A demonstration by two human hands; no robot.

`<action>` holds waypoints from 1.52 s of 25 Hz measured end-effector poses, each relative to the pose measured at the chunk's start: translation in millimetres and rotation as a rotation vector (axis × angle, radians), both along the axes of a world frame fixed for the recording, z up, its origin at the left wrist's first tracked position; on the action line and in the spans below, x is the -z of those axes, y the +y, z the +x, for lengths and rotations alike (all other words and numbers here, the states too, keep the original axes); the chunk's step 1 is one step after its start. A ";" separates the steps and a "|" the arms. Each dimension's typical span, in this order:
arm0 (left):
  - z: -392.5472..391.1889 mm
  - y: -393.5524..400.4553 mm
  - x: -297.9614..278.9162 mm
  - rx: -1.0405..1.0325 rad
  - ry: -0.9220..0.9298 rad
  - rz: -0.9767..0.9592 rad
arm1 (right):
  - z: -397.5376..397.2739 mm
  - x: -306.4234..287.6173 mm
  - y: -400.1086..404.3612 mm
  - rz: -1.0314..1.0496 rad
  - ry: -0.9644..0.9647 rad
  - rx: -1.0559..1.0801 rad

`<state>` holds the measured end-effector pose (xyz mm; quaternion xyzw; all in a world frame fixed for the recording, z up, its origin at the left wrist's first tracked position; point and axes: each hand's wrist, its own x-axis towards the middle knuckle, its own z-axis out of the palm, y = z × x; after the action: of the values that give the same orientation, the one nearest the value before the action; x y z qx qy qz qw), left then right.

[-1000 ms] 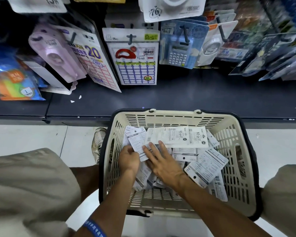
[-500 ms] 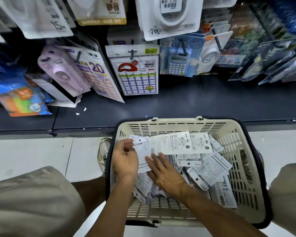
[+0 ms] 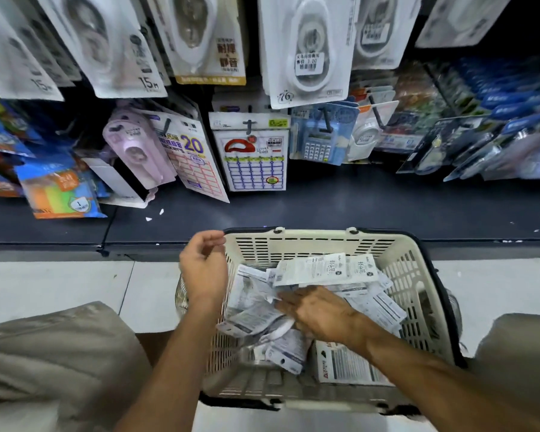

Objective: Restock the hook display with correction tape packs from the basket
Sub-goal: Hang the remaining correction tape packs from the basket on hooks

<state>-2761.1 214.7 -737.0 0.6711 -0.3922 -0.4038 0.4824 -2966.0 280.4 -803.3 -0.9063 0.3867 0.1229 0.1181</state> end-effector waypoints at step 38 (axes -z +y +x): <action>-75.8 35.4 -119.7 0.331 0.731 0.129 | -83.5 -209.7 -1.9 0.398 -1.272 1.124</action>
<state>-2837.0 250.1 -617.3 0.4400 -0.2714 -0.7119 0.4754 -3049.5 278.5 -593.6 -0.4405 0.6086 -0.4178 0.5109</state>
